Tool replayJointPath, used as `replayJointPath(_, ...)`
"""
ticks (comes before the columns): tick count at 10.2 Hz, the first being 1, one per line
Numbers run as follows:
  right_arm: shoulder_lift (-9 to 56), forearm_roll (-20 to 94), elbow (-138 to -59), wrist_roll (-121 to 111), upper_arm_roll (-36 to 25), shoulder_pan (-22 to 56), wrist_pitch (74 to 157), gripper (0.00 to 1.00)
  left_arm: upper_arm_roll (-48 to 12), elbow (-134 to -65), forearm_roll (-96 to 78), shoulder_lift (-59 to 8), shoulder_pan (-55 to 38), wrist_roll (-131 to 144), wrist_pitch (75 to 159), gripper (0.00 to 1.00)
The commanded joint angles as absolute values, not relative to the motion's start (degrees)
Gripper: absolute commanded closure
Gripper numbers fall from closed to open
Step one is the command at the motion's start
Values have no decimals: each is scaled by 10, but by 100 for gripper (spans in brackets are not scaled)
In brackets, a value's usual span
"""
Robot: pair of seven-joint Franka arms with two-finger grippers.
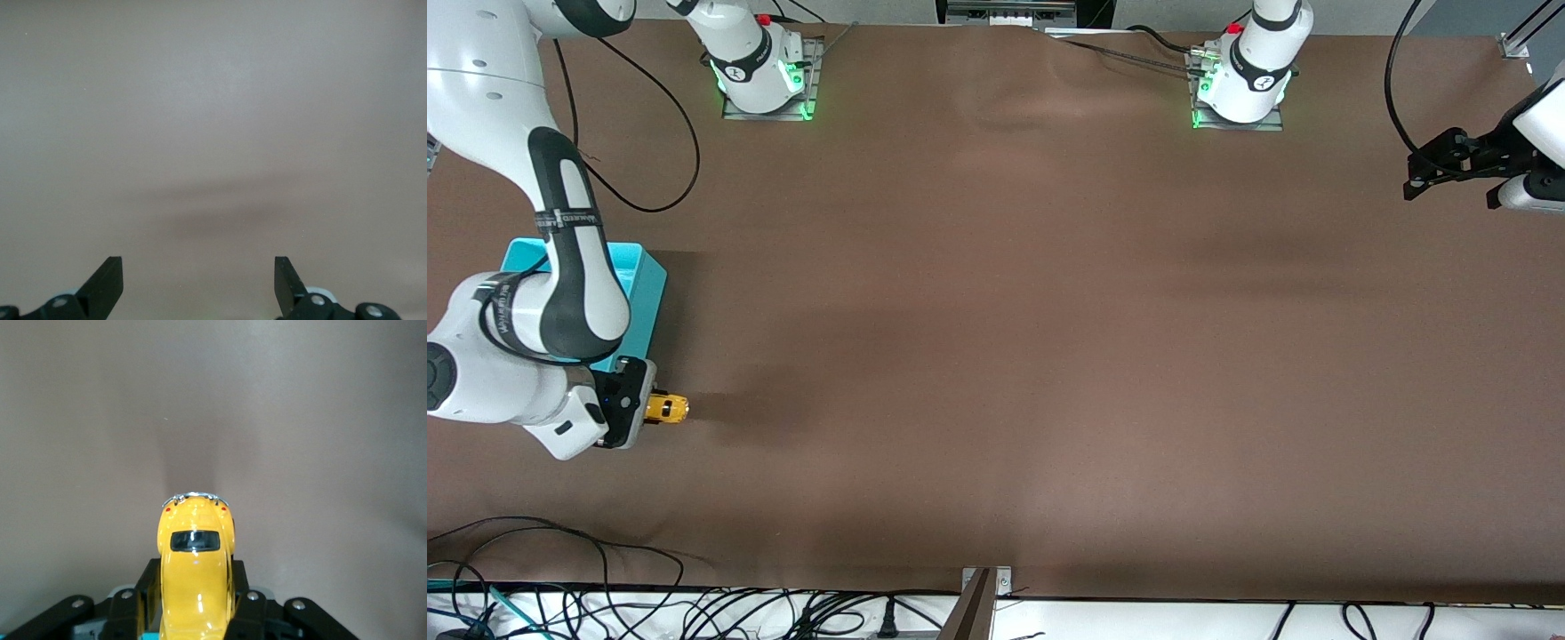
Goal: Wind up and store yellow beetle car
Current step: 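Lift the car with the right gripper over the blue box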
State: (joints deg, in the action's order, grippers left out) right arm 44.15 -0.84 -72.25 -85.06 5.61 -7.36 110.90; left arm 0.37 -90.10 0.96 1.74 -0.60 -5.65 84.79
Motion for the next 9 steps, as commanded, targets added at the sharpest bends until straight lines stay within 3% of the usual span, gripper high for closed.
replayJointPath(1,433,-19,-697,-834,51,-72,1034,100,4,-887,9,14,-3,-51,836,0)
replayJointPath(5,397,-40,-697,-840,22,-76,938,100,6,-886,9,15,-2,-52,835,0)
replayJointPath(9,392,-62,-704,-894,-11,-85,913,100,4,-886,8,15,-3,-52,834,0)
